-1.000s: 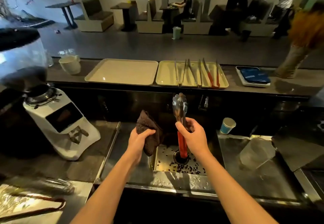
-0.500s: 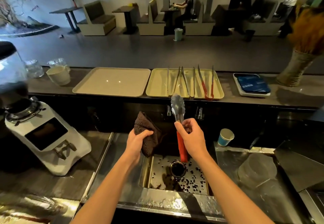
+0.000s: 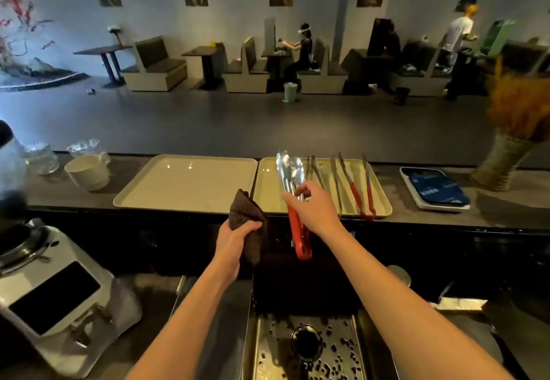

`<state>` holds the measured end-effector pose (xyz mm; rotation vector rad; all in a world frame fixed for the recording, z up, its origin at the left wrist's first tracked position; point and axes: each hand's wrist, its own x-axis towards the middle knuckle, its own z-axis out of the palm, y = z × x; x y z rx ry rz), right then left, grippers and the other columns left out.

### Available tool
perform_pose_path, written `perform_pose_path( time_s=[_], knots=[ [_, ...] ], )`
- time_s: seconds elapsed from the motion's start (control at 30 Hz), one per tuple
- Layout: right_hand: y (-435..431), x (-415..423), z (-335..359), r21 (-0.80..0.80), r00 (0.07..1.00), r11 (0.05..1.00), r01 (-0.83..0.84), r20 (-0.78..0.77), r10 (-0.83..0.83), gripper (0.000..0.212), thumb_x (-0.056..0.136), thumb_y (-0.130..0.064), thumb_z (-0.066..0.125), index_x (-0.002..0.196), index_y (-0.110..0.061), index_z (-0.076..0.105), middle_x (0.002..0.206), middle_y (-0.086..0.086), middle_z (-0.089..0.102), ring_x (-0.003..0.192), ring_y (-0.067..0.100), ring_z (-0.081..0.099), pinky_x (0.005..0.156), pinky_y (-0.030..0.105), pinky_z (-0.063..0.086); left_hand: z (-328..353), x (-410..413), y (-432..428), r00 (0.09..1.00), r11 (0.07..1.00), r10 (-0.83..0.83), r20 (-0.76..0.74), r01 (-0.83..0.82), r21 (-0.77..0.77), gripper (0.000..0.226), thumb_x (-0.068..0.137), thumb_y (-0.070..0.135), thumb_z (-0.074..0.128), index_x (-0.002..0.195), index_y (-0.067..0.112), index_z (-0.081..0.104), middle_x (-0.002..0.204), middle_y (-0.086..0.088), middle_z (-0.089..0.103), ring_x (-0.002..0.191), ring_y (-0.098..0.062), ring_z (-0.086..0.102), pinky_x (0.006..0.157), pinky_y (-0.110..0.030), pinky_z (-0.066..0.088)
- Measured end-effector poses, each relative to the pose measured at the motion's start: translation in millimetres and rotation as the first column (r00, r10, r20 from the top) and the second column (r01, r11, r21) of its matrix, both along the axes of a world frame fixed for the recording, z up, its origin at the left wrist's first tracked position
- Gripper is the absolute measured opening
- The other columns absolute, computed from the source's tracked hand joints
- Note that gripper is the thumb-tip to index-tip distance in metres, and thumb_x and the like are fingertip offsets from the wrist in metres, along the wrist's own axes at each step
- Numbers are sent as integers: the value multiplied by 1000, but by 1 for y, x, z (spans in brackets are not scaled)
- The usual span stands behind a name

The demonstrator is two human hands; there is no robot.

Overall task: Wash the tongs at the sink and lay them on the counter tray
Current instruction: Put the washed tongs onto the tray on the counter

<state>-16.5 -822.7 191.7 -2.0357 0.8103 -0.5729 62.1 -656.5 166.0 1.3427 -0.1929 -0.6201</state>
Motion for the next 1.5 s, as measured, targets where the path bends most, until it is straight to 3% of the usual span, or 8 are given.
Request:
perform_pose_path(
  time_s=[0.27,0.53,0.73,0.83,1.03,1.2,1.33,1.5],
  knots=[
    [-19,105,13,-217,979,973,73,-171,-111,37,88,-51,66,90,-15,56,78,-4,57,68,11,54,55,26,37,-4,66,-13,995,1000,14,-99,-12,20,42,77,13,77,114,9,58,102,-14,72,93,-27,70,79,-39,58],
    [-31,165,-8,-491,890,871,17,-389,-236,35,94,-48,61,89,-14,59,67,-3,53,76,20,65,66,32,48,-15,102,-15,990,997,-70,-121,74,31,24,81,9,73,104,11,65,96,-11,73,90,-24,69,68,-31,56],
    [-32,178,-21,-564,858,825,-24,-435,-272,41,95,-47,61,111,-9,60,95,6,71,91,26,69,74,35,47,-19,111,-15,986,995,-99,-134,102,14,14,82,4,70,91,13,64,82,-6,73,80,-20,69,70,-31,57],
    [-31,182,-26,-586,841,808,-56,-464,-278,43,96,-51,59,105,-10,64,100,8,69,95,25,67,68,31,41,-22,114,-15,984,993,-115,-138,116,2,14,82,4,70,90,15,64,82,-5,73,81,-20,69,73,-33,58],
    [-24,173,-26,-597,818,802,-15,-468,-334,59,99,-58,40,127,-10,57,136,18,51,108,32,62,73,37,49,-31,114,-13,984,993,-115,-138,115,-7,14,82,2,69,91,13,67,75,-2,76,70,-15,72,71,-32,58],
    [-2,136,-29,-466,949,882,71,-242,-204,29,100,-47,45,93,-24,60,99,-4,60,75,8,55,60,26,39,-33,107,-6,988,997,-76,-134,77,1,14,83,1,69,93,11,68,78,-4,76,69,-14,73,70,-31,59],
    [22,101,-42,-176,998,984,-19,-62,8,27,98,-44,53,86,-23,64,83,-8,65,76,10,60,68,33,51,-32,86,10,992,999,23,-126,-20,31,14,82,2,69,92,11,69,81,-7,75,79,-21,71,78,-38,57],
    [49,71,-51,0,987,988,-156,28,156,25,97,-41,58,78,-25,61,74,-8,62,71,8,59,62,28,42,-31,50,43,986,990,130,-108,-123,65,17,83,3,68,92,17,63,84,-4,71,88,-23,67,91,-44,54]
  ],
)
